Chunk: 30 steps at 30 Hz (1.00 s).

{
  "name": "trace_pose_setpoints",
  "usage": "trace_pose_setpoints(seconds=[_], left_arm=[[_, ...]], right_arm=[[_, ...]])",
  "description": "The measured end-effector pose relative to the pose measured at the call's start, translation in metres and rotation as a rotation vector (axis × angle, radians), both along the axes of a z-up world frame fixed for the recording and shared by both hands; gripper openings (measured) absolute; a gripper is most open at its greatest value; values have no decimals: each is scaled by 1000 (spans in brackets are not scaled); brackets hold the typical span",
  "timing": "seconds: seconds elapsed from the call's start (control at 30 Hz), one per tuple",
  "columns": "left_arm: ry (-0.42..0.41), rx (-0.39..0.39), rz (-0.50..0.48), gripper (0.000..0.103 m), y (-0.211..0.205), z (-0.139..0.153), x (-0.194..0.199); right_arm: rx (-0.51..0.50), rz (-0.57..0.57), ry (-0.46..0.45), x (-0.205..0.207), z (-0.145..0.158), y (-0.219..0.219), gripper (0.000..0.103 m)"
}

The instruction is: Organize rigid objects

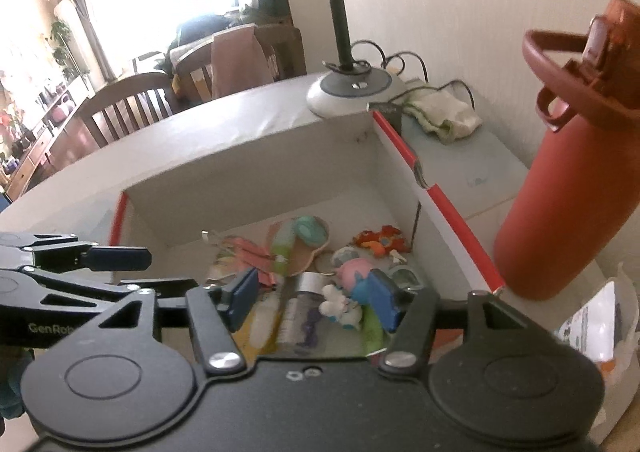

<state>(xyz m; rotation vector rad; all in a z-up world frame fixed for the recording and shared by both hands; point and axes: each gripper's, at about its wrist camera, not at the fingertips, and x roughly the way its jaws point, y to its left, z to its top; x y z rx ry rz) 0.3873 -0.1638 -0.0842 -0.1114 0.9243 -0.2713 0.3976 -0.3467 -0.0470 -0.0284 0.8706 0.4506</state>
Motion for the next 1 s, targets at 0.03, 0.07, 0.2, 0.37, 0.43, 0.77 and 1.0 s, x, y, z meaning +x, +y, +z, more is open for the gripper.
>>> trace_pose_setpoints(seconds=[0.03,0.07,0.2,0.37,0.43,0.77,1.0], left_arm=[[-8,0,-1,66,1,3,-4],[-16,-3,-3,66,3,5,-8],[-44,-11,-14,66,11,17,-24],[-78,-21,-27,74,21,30,-43],[-86,-22,-30,74,25,34,-49],[-127,-25,-22,82,43,51,-82],[-163,7,-20,88,47,58,-101]], right_arm=[[3,0,-11,-4,3,1,64],[5,2,-21,-9,6,2,64],[28,6,-50,-26,16,4,69],[56,3,-77,-46,25,6,73],[70,7,-92,-54,29,7,76],[145,3,-165,-95,49,11,99],[153,-22,-189,-118,51,11,102]])
